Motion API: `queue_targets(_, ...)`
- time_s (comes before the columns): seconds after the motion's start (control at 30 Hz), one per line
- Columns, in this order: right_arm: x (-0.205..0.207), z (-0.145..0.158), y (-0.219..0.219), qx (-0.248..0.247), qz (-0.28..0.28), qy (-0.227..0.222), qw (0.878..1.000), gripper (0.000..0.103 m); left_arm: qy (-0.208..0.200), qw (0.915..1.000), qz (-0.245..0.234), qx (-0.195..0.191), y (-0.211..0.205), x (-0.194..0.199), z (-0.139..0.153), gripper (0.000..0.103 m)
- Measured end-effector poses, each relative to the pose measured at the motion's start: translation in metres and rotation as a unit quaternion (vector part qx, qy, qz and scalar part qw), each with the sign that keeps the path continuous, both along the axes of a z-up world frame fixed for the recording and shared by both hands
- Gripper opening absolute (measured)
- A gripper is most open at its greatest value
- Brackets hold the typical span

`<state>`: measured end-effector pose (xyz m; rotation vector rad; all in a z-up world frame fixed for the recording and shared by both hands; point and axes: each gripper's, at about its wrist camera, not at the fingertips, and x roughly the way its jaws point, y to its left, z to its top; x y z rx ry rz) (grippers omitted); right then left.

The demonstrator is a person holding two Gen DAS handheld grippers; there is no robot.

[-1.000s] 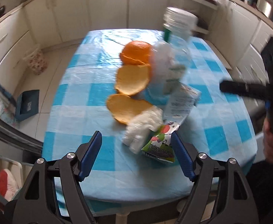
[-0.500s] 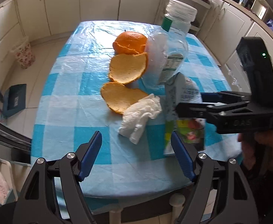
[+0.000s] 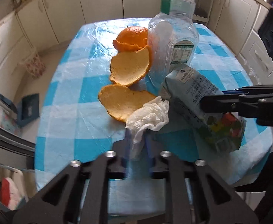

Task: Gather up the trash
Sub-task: 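Grasp the white tissue with the left gripper while the right gripper grasps the milk carton, then carry the tissue and milk carton over the yellow bucket with both grippers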

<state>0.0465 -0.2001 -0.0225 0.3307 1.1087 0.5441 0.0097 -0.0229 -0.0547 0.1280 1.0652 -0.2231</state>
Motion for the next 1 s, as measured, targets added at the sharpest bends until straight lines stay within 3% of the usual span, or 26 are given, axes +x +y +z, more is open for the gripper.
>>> queue_targets(0.23, -0.010, 0.015, -0.013, -0.035, -0.008, -0.027, 0.999, 0.019, -0.031, 0.9980, 0.010, -0.054, 0.016, -0.011, 0.025, 0.009)
queue_targets(0.4, -0.012, 0.003, -0.026, -0.032, -0.015, -0.017, 0.999, 0.019, -0.030, 0.9979, 0.009, -0.056, 0.013, -0.012, 0.024, 0.009)
queue_targets(0.6, -0.020, 0.011, -0.048, -0.012, -0.045, -0.028, 0.999, 0.019, -0.045, 0.9973, -0.008, -0.057, -0.002, -0.019, 0.030, 0.009)
queue_targets(0.83, -0.032, 0.024, -0.093, 0.007, -0.094, -0.048, 0.994, 0.019, -0.056, 0.9963, -0.036, -0.055, -0.034, -0.025, 0.040, 0.009)
queue_targets(1.0, -0.045, 0.037, -0.159, 0.015, -0.171, -0.065, 0.983, 0.019, -0.055, 0.9923, -0.069, -0.087, -0.075, -0.025, 0.051, 0.009)
